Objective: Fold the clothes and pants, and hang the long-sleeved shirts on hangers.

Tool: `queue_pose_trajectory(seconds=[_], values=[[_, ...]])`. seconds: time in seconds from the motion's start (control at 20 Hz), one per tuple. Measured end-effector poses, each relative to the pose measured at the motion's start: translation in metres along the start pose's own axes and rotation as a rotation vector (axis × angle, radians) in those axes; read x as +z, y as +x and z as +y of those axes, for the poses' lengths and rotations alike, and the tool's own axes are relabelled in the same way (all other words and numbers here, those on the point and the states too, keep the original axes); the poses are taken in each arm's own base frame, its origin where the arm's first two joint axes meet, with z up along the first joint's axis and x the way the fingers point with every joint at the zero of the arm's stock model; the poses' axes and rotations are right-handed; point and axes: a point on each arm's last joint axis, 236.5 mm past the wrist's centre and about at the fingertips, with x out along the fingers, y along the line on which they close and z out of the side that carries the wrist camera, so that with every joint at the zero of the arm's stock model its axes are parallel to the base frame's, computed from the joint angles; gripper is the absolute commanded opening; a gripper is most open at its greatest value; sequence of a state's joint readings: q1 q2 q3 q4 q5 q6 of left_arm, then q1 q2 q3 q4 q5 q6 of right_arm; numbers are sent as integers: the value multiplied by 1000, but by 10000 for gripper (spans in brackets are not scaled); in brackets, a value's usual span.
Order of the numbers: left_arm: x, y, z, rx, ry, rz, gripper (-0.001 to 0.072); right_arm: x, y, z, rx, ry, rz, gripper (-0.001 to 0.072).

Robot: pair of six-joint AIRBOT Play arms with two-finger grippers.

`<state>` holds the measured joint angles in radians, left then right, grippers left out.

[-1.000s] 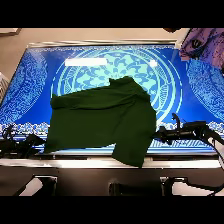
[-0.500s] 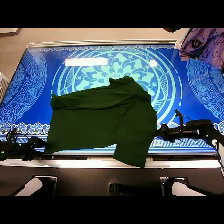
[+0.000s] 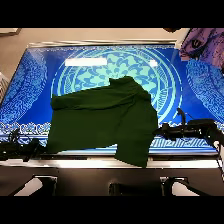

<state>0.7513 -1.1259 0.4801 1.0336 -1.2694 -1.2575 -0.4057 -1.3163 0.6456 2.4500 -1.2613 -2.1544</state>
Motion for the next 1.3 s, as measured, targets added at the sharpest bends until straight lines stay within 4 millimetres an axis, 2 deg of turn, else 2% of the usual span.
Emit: queue_pose_trajectory(seconds=[0.15, 0.3, 0.4, 0.5, 0.55, 0.65, 0.75, 0.8, 0.85, 0.95, 1.05, 1.15, 1.3], values=[[2, 3, -16, -35, 47, -1, 12, -1, 0, 2, 6, 7, 3, 28], [15, 0, -44, -66, 112, -40, 11, 7, 0, 15, 22, -16, -7, 28], [36, -12, -71, -74, 176, -98, 11, 25, 2, 37, 5, -101, -27, 28], [65, -41, -111, -85, 264, -200, 10, 59, -3, 75, -35, -224, -90, 28], [82, -62, -136, -93, 314, -269, 10, 78, -10, 98, -59, -290, -135, 28], [113, -125, -196, -108, 425, -455, 10, 119, -39, 159, -109, -440, -263, 28], [127, -203, -254, -128, 531, -655, 10, 150, -89, 229, -145, -580, -422, 28], [125, -243, -280, -137, 579, -751, 10, 157, -121, 268, -151, -647, -510, 28], [118, -285, -304, -144, 629, -852, 10, 156, -154, 304, -157, -709, -592, 28], [87, -358, -340, -154, 717, -1024, 11, 137, -216, 361, -160, -810, -738, 28], [45, -413, -358, -146, 780, -1160, 11, 95, -274, 405, -152, -893, -872, 28], [1, -451, -359, -126, 803, -1265, 11, 41, -321, 431, -143, -948, -982, 28], [-53, -484, -343, -72, 784, -1376, 11, -28, -368, 443, -141, -969, -1097, 28]])
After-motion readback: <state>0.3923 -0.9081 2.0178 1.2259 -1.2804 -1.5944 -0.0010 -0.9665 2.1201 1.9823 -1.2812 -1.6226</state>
